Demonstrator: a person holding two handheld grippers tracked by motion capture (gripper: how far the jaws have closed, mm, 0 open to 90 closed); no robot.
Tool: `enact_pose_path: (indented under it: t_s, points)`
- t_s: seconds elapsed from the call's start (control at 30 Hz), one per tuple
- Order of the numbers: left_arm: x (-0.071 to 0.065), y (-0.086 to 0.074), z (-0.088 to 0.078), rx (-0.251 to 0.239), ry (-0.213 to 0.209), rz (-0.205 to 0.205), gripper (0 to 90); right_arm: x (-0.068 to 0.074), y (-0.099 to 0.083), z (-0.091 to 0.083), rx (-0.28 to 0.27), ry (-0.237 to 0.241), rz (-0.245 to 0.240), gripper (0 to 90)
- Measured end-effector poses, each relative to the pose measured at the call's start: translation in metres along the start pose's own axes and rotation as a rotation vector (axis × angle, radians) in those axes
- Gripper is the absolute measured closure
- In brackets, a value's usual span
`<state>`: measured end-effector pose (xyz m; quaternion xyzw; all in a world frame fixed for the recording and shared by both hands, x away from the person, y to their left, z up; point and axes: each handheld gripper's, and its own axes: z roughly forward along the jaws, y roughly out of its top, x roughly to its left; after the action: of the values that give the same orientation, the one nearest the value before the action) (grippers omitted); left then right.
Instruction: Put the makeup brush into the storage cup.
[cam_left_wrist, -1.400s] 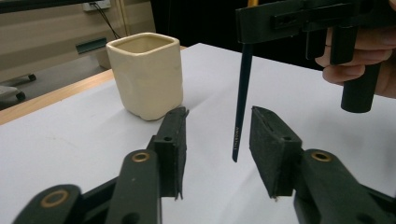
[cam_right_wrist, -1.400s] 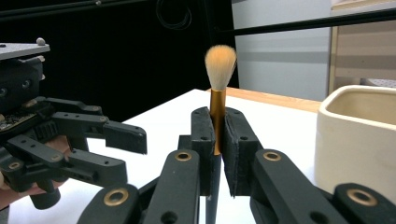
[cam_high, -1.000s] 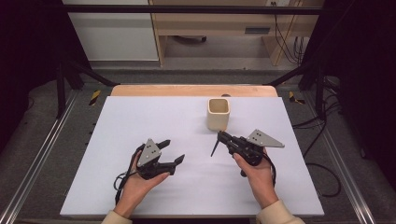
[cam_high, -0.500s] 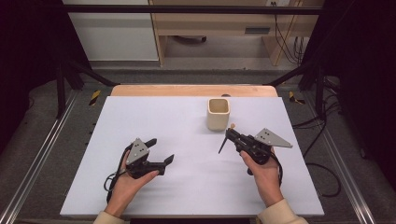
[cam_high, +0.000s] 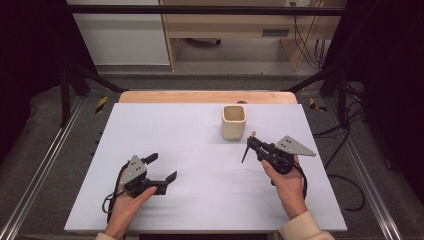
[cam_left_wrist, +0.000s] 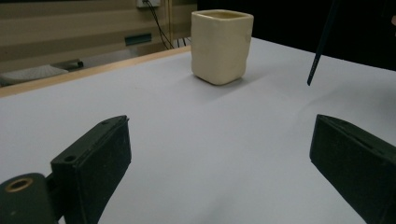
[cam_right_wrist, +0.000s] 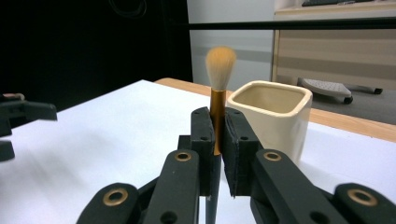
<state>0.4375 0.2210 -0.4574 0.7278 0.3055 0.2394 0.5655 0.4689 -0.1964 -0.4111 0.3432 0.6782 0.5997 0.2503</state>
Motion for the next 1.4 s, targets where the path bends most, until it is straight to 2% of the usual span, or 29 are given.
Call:
enact_pose_path:
  t_s: [0.07, 0.17, 0.23, 0.33, 0.57, 0.87, 1.17, 1.4]
  points:
    - [0.002, -0.001, 0.0, -0.006, 0.001, 0.01, 4.9, -0.002, 0.002, 0.0, 0.015, -0.007, 0.007, 83.5]
    - [0.004, -0.002, -0.001, -0.002, 0.002, 0.003, 5.0, -0.005, 0.005, -0.001, 0.027, -0.011, 0.012, 83.5]
    - [0.005, -0.003, -0.001, 0.005, 0.002, -0.006, 5.1, -0.009, 0.008, -0.002, 0.04, -0.018, -0.001, 83.5]
    - [0.003, -0.002, -0.001, -0.017, 0.01, 0.022, 5.2, -0.015, 0.016, -0.003, 0.048, -0.03, -0.012, 83.5]
    - [-0.001, -0.004, 0.003, -0.015, -0.01, 0.018, 4.7, -0.023, 0.03, -0.002, 0.06, -0.04, -0.012, 83.5]
    - [-0.007, -0.002, 0.004, -0.028, -0.034, 0.042, 4.2, -0.033, 0.047, 0.003, 0.077, -0.052, -0.017, 83.5]
    - [-0.003, -0.001, -0.001, -0.045, -0.021, 0.039, 3.6, -0.035, 0.056, 0.01, 0.083, -0.047, -0.029, 83.5]
    - [0.002, 0.0, -0.014, -0.075, 0.009, 0.036, 3.4, -0.035, 0.063, 0.016, 0.08, -0.049, -0.031, 83.5]
